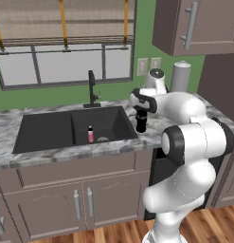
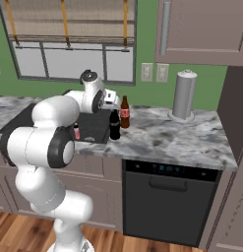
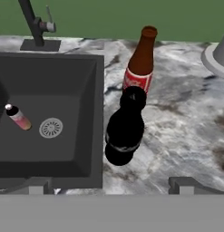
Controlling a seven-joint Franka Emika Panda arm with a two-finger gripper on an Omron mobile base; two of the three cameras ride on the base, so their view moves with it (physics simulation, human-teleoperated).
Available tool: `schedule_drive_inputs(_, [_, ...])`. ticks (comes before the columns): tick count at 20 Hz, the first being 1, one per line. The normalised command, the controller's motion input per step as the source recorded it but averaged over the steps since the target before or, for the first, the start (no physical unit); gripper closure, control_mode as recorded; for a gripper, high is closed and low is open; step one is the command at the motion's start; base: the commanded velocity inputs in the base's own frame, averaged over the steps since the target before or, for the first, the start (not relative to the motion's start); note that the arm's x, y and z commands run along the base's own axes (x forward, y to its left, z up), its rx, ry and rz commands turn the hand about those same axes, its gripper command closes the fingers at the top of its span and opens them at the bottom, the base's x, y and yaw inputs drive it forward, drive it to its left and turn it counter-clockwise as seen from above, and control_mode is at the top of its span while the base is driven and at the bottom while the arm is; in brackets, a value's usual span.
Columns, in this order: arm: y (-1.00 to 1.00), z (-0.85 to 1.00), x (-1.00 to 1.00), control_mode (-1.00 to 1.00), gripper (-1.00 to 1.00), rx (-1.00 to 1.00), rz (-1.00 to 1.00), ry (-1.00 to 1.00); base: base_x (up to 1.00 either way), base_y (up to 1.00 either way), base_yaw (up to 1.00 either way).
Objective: Place the large bottle from the dining counter next to the other large bottle outside the sink, and place the small bottle from the dining counter next to the other small bottle inside the sink.
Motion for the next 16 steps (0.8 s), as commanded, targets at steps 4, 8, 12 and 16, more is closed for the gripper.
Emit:
schedule_drive_inputs(4, [0.29,0.0,-0.35,-1.0,-1.0,-0.18,0.0,-0.06,0.0,0.0,0.0])
schedule_drive_inputs(8, [0.07,-0.13,-0.35,-1.0,-1.0,-0.04,0.0,-0.05,0.0,0.0,0.0])
schedule_drive_inputs(12, [0.0,-0.32,-0.45,-1.0,-1.0,0.0,0.0,-0.05,0.0,0.0,0.0])
schedule_drive_inputs(16, [-0.06,-0.4,-0.35,-1.0,-1.0,0.04,0.0,-0.04,0.0,0.0,0.0])
